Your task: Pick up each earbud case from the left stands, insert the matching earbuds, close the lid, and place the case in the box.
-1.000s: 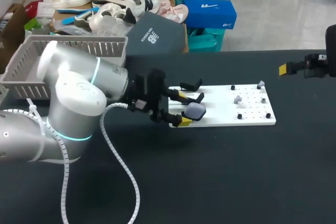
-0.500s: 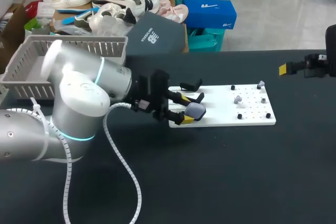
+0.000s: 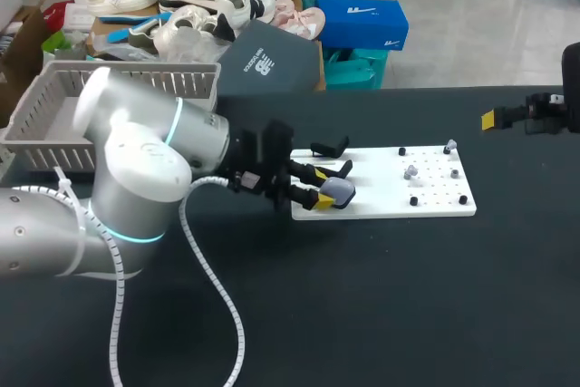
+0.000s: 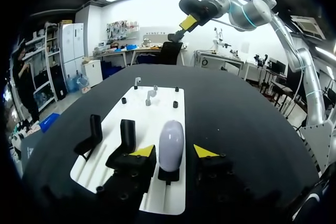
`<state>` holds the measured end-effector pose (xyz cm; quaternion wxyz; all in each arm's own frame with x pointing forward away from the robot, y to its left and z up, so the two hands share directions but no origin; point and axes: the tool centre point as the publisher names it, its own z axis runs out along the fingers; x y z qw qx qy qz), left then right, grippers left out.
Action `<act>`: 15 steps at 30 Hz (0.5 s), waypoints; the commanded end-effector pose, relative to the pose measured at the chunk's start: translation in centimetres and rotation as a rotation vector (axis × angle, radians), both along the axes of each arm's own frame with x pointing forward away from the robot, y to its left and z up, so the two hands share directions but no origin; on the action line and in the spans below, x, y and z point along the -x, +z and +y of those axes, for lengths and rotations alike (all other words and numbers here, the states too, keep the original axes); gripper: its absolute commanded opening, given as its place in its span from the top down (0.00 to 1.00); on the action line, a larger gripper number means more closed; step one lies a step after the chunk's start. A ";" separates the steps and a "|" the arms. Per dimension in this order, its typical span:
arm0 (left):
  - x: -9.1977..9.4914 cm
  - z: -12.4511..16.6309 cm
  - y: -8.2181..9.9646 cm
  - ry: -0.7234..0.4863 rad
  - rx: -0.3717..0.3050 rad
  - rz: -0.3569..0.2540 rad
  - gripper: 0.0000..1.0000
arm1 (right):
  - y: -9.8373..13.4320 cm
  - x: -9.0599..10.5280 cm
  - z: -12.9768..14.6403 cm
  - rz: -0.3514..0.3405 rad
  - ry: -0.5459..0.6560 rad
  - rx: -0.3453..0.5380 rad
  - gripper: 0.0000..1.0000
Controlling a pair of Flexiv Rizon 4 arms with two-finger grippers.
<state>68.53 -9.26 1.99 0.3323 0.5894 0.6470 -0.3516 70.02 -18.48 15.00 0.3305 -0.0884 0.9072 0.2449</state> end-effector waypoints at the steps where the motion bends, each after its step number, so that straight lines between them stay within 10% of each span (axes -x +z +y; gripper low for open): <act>1: -0.3 -0.3 -0.1 -0.001 -0.007 0.003 0.54 | 0.0 0.0 0.0 0.000 0.000 0.001 0.00; 15: -0.3 -0.5 -0.3 0.007 -0.014 0.009 0.62 | 0.0 0.0 0.0 0.000 0.000 0.001 0.00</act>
